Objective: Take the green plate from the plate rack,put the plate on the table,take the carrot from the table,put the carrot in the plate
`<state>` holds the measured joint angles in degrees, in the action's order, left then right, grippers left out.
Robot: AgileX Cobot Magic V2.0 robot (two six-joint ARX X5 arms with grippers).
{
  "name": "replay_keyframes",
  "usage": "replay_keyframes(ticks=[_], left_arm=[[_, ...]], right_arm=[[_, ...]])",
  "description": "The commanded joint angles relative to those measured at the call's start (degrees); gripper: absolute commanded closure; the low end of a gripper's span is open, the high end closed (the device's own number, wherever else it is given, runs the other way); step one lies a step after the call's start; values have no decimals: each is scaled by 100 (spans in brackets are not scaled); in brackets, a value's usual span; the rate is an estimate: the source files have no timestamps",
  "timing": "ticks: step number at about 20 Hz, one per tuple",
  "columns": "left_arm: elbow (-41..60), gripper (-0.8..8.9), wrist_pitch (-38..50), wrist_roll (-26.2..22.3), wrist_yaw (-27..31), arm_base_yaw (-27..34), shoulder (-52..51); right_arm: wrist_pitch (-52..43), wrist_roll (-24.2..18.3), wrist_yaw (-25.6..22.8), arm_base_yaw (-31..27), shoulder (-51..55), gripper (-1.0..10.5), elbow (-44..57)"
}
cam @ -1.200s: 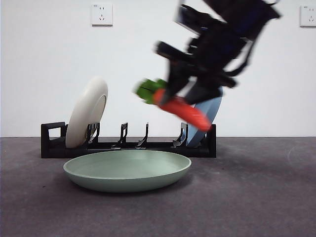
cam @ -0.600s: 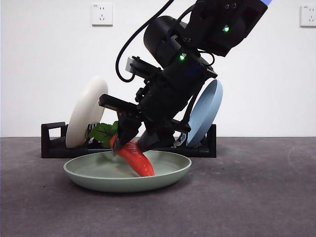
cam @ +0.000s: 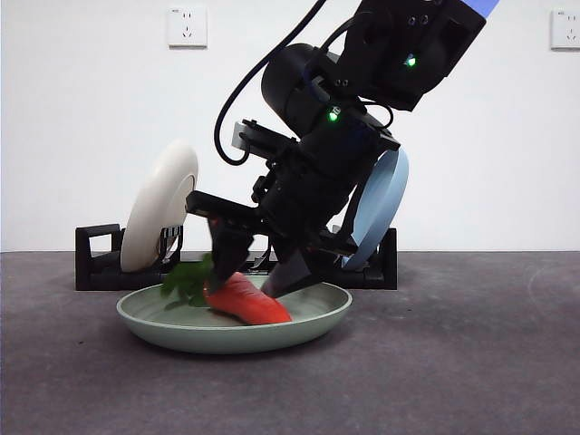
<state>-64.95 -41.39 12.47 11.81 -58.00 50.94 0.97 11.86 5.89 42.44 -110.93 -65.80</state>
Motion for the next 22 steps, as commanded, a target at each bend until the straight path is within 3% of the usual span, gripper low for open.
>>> replay_keyframes(ticks=[1, 7, 16, 22], left_arm=[[-4, 522, -17, -46, 2, -13, -11], [-4, 522, -52, -50, 7, -13, -11], [-4, 531, -568, -68, -4, -13, -11], [-4, 536, -1327, -61, -35, -13, -11]], right_arm=[[-17, 79, -17, 24, -33, 474, -28], [791, 4, -26, 33, 1215, 474, -111], [4854, -282, 474, 39, 4444, 478, -111], [6336, -295, 472, 39, 5458, 493, -111]])
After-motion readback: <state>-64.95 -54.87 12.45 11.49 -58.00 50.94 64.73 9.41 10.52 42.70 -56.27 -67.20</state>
